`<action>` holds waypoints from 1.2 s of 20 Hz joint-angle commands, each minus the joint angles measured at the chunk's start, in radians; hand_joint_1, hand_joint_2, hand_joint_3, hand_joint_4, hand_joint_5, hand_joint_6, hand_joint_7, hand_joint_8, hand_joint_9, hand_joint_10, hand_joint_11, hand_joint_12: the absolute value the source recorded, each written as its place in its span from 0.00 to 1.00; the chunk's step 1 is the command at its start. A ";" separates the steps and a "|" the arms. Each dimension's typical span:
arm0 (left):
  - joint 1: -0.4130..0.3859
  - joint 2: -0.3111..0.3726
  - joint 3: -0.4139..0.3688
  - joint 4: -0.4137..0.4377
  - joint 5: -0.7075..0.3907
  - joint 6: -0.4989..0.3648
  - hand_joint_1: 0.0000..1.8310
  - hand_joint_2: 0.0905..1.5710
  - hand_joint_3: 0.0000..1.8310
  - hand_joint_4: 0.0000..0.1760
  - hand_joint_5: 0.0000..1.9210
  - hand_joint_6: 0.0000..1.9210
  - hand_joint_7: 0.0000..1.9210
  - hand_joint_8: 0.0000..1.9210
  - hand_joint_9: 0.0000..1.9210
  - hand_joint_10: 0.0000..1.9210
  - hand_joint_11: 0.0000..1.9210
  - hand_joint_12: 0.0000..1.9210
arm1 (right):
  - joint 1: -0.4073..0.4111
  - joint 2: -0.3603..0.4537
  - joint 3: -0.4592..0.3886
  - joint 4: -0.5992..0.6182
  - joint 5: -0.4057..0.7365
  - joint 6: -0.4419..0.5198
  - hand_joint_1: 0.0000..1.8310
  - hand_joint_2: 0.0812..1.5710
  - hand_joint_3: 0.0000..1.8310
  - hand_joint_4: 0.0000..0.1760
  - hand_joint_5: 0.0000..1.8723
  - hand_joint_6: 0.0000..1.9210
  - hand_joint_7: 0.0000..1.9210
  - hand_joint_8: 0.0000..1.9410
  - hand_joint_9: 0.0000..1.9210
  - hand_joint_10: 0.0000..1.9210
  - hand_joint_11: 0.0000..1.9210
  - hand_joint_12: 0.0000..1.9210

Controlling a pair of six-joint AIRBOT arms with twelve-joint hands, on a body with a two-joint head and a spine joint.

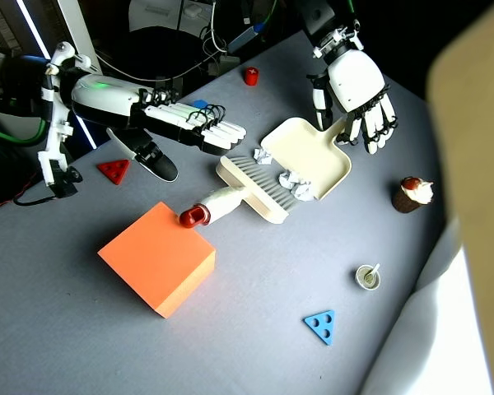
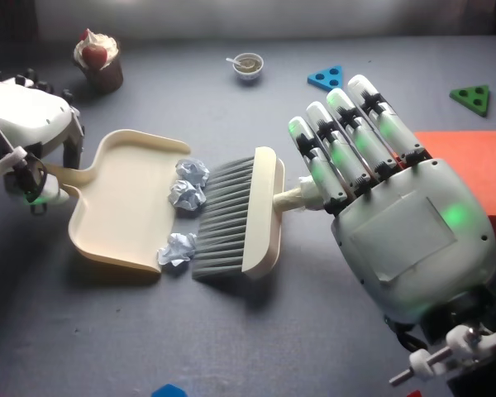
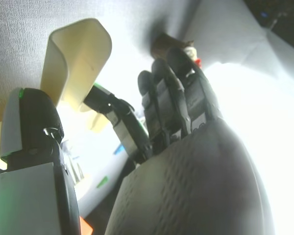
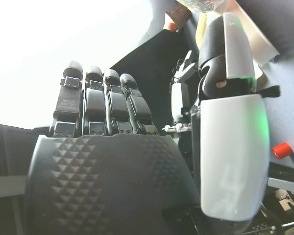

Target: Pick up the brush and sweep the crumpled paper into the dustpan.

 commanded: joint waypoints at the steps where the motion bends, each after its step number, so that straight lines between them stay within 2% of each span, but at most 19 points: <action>1: -0.012 -0.001 0.005 0.031 -0.087 0.002 0.61 0.66 0.00 0.00 0.56 0.42 0.20 0.00 0.17 0.00 0.04 0.33 | 0.009 -0.003 0.016 -0.086 -0.097 -0.011 0.53 0.63 0.00 0.00 0.02 0.00 0.01 0.00 0.03 0.00 0.05 0.00; 10: -0.012 0.000 0.003 0.029 -0.087 -0.002 0.61 0.66 0.00 0.00 0.56 0.42 0.20 0.00 0.16 0.00 0.04 0.33 | 0.009 -0.129 0.206 -0.091 -0.102 -0.005 0.53 0.64 0.00 0.00 0.01 0.00 0.00 0.00 0.02 0.00 0.04 0.01; 17: -0.021 -0.002 0.005 0.028 -0.088 -0.001 0.61 0.67 0.00 0.00 0.55 0.45 0.20 0.00 0.16 0.00 0.03 0.32 | -0.003 -0.189 0.287 -0.044 -0.101 0.008 0.54 0.64 0.00 0.00 0.01 0.00 0.02 0.01 0.03 0.01 0.05 0.01; 20: -0.023 -0.003 0.005 0.028 -0.089 0.000 0.60 0.68 0.00 0.00 0.54 0.46 0.20 0.00 0.16 0.00 0.03 0.32 | -0.006 -0.216 0.336 -0.044 -0.096 0.022 0.51 0.65 0.00 0.00 0.02 0.00 0.02 0.00 0.03 0.00 0.05 0.01; 24: -0.025 -0.003 0.005 0.027 -0.089 0.002 0.60 0.68 0.00 0.00 0.53 0.47 0.20 0.00 0.16 0.00 0.03 0.33 | -0.003 -0.239 0.381 -0.019 -0.081 0.038 0.54 0.65 0.00 0.00 0.03 0.00 0.03 0.00 0.03 0.00 0.05 0.01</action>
